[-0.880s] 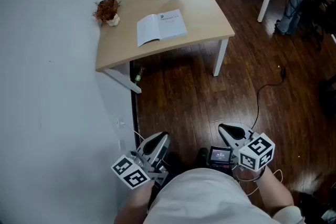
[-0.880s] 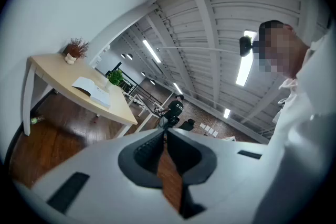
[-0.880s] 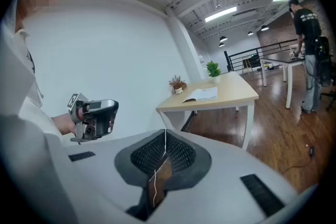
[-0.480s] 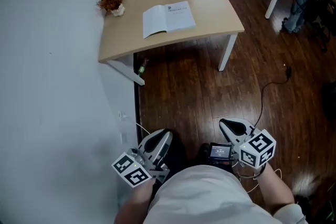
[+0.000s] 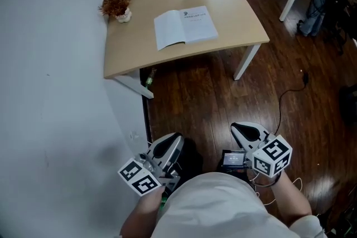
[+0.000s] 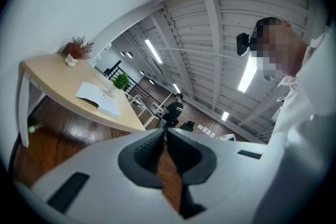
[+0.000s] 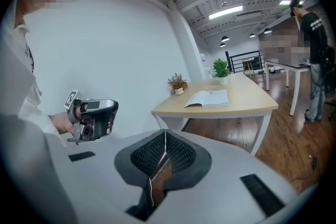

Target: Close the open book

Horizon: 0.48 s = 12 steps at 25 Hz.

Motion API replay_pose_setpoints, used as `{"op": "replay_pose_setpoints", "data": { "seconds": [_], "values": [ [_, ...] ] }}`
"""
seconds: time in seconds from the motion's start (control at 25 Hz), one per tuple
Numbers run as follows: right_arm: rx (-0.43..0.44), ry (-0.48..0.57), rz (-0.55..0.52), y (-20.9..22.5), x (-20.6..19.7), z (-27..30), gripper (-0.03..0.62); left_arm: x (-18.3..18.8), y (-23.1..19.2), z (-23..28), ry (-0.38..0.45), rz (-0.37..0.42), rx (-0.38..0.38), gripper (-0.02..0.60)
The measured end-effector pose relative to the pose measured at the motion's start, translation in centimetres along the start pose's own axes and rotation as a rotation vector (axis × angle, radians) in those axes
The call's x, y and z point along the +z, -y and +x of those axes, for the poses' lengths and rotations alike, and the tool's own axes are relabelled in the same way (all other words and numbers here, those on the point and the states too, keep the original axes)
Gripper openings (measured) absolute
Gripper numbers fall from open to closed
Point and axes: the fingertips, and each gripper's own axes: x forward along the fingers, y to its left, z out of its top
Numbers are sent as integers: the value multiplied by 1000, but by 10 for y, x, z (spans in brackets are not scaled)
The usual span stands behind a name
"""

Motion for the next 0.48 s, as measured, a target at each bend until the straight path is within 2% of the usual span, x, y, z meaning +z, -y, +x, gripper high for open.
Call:
{"op": "replay_pose_setpoints", "data": {
  "seconds": [0.2,0.48],
  "values": [
    [-36,7,13,-8,31,55,3,42,-46,-2,-29,16,-46,-2],
    [-70,13,-8,-13,65,98,3,79,-92,-5,-15,-3,-66,-1]
  ]
}}
